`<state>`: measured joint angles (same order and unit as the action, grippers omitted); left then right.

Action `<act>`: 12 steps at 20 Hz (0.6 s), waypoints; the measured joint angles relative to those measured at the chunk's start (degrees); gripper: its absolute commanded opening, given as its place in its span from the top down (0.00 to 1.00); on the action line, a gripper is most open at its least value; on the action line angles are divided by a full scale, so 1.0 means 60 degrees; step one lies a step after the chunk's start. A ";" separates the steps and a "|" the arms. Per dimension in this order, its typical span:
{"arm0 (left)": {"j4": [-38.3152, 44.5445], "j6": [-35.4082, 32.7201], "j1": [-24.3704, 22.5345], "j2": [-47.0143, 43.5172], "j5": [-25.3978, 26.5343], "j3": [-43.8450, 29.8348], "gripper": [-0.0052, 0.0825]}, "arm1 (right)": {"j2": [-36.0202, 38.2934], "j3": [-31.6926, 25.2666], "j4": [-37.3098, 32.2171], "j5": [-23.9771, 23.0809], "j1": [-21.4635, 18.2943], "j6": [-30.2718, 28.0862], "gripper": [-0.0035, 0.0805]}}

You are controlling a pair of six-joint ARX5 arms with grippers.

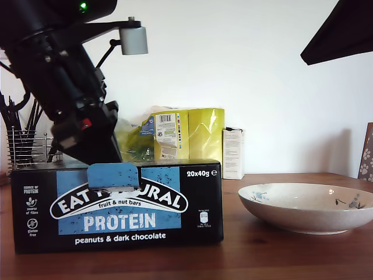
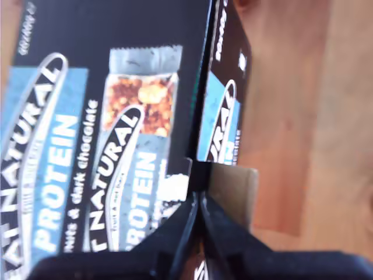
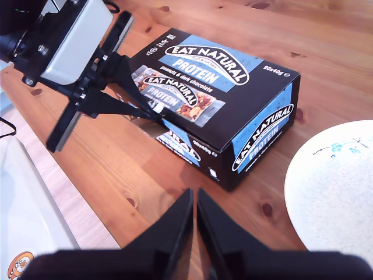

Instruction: Open the carton box of snackbars

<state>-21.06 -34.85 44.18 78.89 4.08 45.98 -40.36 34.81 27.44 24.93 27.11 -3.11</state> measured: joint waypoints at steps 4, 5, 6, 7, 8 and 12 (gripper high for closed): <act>0.0474 -0.0007 0.0153 0.0000 0.1118 0.0000 0.97 | 0.0000 0.0000 0.0000 0.0000 0.0000 -0.0004 0.97; 0.0608 -0.0018 0.0157 0.0000 0.1370 0.0000 0.97 | 0.0000 0.0000 0.0000 0.0000 0.0000 -0.0004 0.97; 0.0765 -0.0149 0.0157 0.0000 0.1632 0.0000 0.97 | 0.0000 0.0000 -0.0004 0.0000 0.0000 0.0000 0.97; 0.1013 -0.0291 0.0157 -0.0004 0.1905 0.0000 0.97 | 0.0000 0.0000 -0.0004 0.0000 0.0000 -0.0004 0.97; 0.1260 -0.0455 0.0157 -0.0044 0.2087 0.0000 0.97 | 0.0000 0.0000 -0.0004 0.0000 0.0000 0.0000 0.97; 0.1872 -0.0725 0.0131 -0.0637 0.2361 0.0004 0.97 | 0.0000 0.0000 -0.0004 0.0000 0.0000 0.0000 0.97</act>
<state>-9.82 -39.20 44.97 75.07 18.24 46.00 -40.36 34.81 27.42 24.93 27.11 -3.11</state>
